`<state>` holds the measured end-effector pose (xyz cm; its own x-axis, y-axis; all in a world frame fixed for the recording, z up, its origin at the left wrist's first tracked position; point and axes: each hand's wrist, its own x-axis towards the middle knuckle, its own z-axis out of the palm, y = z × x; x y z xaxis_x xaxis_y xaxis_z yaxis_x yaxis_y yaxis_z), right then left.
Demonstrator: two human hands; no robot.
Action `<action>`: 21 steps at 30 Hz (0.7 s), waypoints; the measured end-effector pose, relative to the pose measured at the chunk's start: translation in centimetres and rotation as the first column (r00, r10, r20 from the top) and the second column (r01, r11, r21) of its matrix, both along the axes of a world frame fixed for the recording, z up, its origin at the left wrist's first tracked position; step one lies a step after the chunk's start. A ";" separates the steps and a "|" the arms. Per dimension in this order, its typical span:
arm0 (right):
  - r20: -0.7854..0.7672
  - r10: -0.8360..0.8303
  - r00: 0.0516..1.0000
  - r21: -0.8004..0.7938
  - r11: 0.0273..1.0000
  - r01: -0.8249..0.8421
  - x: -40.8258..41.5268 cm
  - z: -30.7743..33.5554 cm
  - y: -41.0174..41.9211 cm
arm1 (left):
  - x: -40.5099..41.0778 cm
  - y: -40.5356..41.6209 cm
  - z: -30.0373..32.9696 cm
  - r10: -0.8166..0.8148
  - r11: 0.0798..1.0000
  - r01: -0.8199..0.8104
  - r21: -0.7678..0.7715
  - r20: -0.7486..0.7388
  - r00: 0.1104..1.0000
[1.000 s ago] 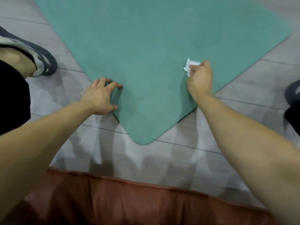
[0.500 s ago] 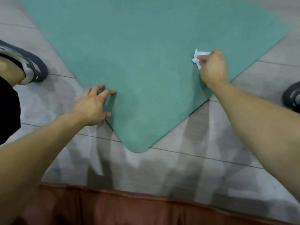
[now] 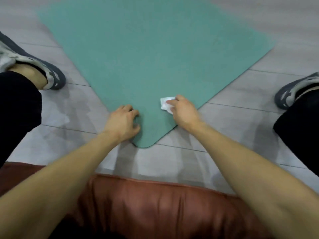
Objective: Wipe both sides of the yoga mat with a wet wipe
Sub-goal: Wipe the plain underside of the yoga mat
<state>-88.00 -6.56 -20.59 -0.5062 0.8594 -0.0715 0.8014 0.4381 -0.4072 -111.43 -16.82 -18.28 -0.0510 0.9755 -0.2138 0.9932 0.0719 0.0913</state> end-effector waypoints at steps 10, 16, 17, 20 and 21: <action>0.093 -0.080 0.992 -0.027 0.996 0.083 4.8 2.8 2.1 | 5.5 -1.9 0.5 -0.216 0.976 0.210 -0.053 -0.181 0.959; 0.038 -0.059 0.998 -0.010 0.998 0.059 0.4 5.2 1.5 | 8.5 -2.0 1.4 -0.285 0.958 0.273 -0.083 -0.225 0.932; 0.025 -0.049 0.999 -0.012 0.999 0.049 -0.4 5.4 1.6 | 8.5 -2.3 1.2 -0.276 0.961 0.266 -0.076 -0.227 0.934; 0.014 -0.007 1.000 -0.003 1.000 0.007 -2.6 5.4 1.6 | 7.9 -2.8 0.9 -0.276 0.961 0.270 -0.057 -0.227 0.934; 0.011 0.007 1.000 -0.009 1.000 -0.007 -3.3 5.2 1.4 | 7.5 -2.8 0.9 -0.283 0.959 0.282 -0.039 -0.221 0.933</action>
